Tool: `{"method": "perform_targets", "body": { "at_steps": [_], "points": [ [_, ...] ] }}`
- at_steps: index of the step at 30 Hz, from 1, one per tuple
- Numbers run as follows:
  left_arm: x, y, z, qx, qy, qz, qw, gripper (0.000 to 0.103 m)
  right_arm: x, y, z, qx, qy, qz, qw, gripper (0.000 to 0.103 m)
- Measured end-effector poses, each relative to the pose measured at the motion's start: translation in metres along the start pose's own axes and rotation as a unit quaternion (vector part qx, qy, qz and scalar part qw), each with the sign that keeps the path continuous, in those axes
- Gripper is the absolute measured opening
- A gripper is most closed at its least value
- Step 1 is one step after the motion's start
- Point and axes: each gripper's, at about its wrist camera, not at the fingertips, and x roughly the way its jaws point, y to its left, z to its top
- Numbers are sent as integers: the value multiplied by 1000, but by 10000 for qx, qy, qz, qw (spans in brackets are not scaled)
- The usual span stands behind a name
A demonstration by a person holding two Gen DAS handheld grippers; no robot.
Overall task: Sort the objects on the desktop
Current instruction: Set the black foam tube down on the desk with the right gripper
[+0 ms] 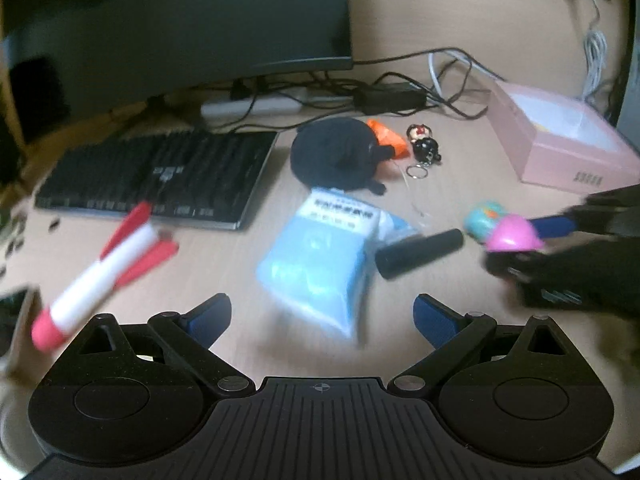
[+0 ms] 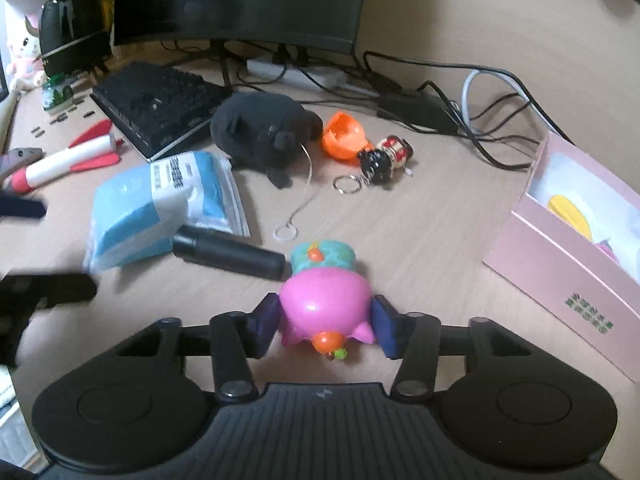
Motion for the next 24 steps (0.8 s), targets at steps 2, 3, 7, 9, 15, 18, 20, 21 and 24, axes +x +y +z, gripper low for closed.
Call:
{"method": "perform_targets", "body": {
  "at_steps": [2,3,7,9,15,18,20,21,24],
  "points": [
    [15,-2,6,202,55,201,9996,100,-7,-2,-7,25,42,-59,10000,49],
    [23,-2,9,309,42,291,9991,100,-13,-4,-13,57,71,-108,9999,49],
    [44,10,23,422,-94,703,9966,101,-38,-18,-35,292,194,-330,9988,50],
    [51,18,29,380,-124,999,9942,101,-48,-24,-43,400,211,-452,9980,57],
    [35,34,29,-383,-60,1112,9930,100,-74,-38,-60,799,86,-1052,9912,88],
    [12,24,18,-804,-88,302,9963,100,-82,-46,-70,1041,82,-1268,9864,98],
    [8,9,13,-816,75,-347,9960,100,-84,-50,-78,1245,110,-1383,9825,99],
    [9,-1,12,-781,153,-596,9951,100,-84,-51,-81,1315,140,-1410,9811,100],
    [19,-34,15,-497,184,-870,9948,100,-82,-54,-89,1434,238,-1524,9776,101]
  ]
}}
